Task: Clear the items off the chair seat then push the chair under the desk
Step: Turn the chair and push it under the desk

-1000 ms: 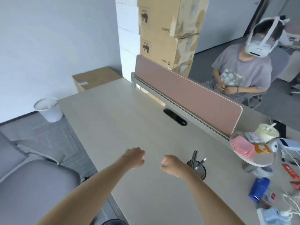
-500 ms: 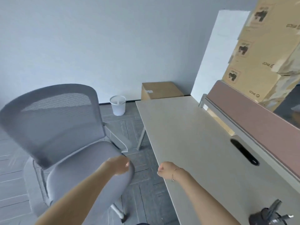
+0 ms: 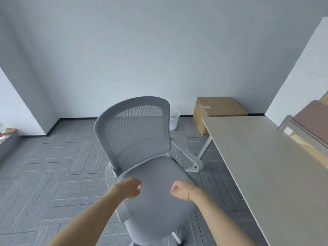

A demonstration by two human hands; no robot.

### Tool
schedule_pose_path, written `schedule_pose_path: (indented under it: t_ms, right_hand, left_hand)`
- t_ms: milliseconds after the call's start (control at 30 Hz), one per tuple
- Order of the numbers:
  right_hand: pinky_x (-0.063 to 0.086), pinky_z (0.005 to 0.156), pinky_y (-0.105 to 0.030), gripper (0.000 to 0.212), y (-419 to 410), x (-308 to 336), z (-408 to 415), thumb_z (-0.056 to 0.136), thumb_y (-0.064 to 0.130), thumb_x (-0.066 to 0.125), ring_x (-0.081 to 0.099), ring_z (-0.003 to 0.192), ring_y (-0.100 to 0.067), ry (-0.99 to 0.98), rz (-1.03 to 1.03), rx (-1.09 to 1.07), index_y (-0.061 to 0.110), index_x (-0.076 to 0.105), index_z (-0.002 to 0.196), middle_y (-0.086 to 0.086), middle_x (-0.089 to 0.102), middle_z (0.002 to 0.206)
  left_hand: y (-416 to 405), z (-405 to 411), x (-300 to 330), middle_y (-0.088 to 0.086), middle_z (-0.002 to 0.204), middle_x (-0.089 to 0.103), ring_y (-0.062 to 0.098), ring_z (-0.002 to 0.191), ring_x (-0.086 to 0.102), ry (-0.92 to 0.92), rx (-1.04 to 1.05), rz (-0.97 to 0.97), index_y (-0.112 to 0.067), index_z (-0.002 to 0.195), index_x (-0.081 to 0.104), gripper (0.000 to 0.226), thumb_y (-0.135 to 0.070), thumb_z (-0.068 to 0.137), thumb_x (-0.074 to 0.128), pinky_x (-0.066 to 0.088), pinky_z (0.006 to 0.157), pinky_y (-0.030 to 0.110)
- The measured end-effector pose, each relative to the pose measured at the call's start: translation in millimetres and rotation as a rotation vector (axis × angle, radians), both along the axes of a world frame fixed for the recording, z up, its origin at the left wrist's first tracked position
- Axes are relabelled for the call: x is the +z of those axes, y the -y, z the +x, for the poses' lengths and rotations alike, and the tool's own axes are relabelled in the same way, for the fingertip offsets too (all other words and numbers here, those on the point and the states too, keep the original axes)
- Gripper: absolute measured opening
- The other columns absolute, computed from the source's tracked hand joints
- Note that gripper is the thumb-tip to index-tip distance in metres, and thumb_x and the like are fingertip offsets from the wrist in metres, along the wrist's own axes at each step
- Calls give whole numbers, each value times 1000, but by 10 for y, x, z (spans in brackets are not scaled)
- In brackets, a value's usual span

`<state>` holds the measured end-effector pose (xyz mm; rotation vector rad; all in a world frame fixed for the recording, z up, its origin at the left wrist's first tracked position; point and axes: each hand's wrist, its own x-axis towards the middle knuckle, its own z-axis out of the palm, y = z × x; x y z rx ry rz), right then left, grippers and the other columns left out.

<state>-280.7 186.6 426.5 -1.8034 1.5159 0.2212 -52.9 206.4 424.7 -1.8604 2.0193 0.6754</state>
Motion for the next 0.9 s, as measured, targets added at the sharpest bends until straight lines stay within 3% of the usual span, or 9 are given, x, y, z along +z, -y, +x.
schedule_pose_path:
  t_ms: [67, 100, 133, 167, 233, 400, 900]
  right_hand:
    - [40, 54, -26, 36, 5, 25, 232, 90, 19, 42, 31, 67, -13, -14, 6, 40, -9, 58, 104, -33, 57, 116]
    - [33, 50, -25, 31, 15, 27, 333, 89, 19, 42, 31, 63, -17, -33, 2, 60, -4, 61, 81, -32, 59, 90]
    - [24, 47, -24, 33, 33, 19, 425, 88, 19, 41, 27, 62, -19, -45, -11, 80, 10, 49, 57, -20, 48, 64]
    - [18, 48, -25, 38, 61, 9, 514, 87, 19, 41, 24, 59, -21, -62, -19, 98, 20, 32, 50, -8, 32, 56]
    - [15, 48, -26, 40, 136, -5, 657, 86, 18, 41, 20, 53, -20, -103, -33, 124, 22, 21, 52, 0, 22, 56]
    - [11, 49, -28, 40, 313, -88, 925, 84, 16, 40, 15, 50, -18, -158, -17, 169, 22, 17, 52, 1, 18, 55]
    - [14, 46, -24, 37, 1656, -352, 2224, 81, 13, 39, 19, 47, -15, -166, -5, -4, 22, 20, 50, -2, 22, 53]
  left_hand:
    - [-41, 226, 8, 4, 133, 56, 23, 119, 56, -31, 14, -7, -20, 122, 57, 34, -20, 94, 38, 46, 101, 35]
    - [-54, 327, 14, 4, 133, 56, 24, 119, 56, -42, 19, -7, -19, 122, 56, 34, -19, 94, 38, 47, 101, 35]
    - [-58, 421, 17, 5, 132, 57, 24, 119, 56, -49, 19, -12, -18, 122, 56, 34, -18, 94, 38, 47, 101, 36]
    - [-52, 512, 17, 5, 132, 57, 24, 119, 56, -53, 20, -17, -18, 122, 56, 33, -17, 94, 38, 47, 101, 36]
    - [-6, 673, 20, 4, 133, 56, 24, 120, 56, -57, 19, -28, -19, 123, 55, 33, -17, 95, 37, 46, 102, 37]
    - [199, 948, 67, 4, 137, 53, 26, 123, 54, -44, -13, -27, -20, 126, 53, 35, -17, 96, 36, 45, 103, 38]
    - [1895, 1991, 326, 6, 135, 51, 31, 119, 55, 7, -290, -66, -19, 129, 50, 36, -13, 96, 37, 45, 97, 41]
